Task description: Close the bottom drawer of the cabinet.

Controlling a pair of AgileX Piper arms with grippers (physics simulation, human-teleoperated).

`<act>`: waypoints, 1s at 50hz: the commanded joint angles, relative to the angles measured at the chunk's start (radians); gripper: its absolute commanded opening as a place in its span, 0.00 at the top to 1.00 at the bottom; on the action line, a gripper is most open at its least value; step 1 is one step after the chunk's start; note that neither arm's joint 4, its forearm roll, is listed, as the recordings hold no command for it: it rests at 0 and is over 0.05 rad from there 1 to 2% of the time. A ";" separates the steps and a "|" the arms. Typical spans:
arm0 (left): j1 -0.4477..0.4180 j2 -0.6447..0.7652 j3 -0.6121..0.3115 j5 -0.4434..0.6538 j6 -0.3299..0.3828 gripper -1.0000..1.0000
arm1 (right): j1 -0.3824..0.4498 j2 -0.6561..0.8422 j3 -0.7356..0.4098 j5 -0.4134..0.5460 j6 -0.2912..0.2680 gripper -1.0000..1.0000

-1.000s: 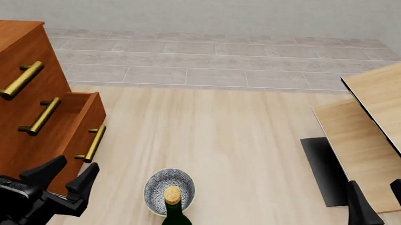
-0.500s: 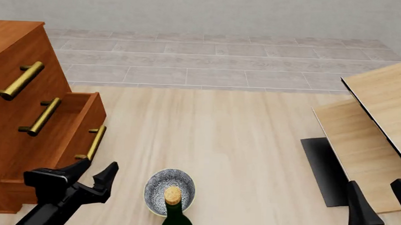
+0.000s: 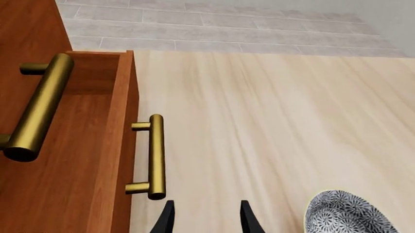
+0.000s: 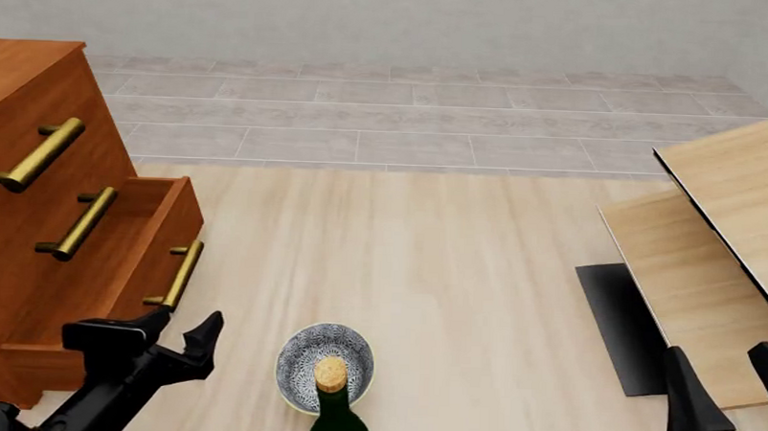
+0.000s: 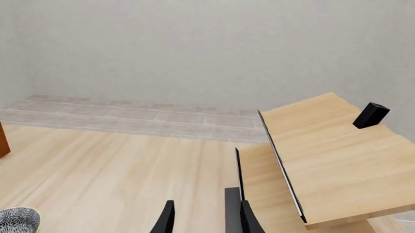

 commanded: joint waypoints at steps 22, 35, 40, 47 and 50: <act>0.165 0.210 -0.115 -0.010 0.094 0.00 | 0.004 0.000 0.000 -0.004 -0.010 0.00; 0.219 0.234 -0.133 -0.010 0.142 0.00 | 0.005 0.000 0.001 -0.006 -0.012 0.00; 0.234 0.243 -0.140 -0.010 0.152 0.00 | 0.006 0.000 0.001 -0.005 -0.012 0.00; 0.251 0.238 -0.137 -0.010 0.179 0.00 | 0.008 0.000 0.000 -0.006 -0.016 0.00; 0.259 0.242 -0.141 -0.010 0.189 0.00 | 0.009 0.000 0.001 -0.007 -0.017 0.00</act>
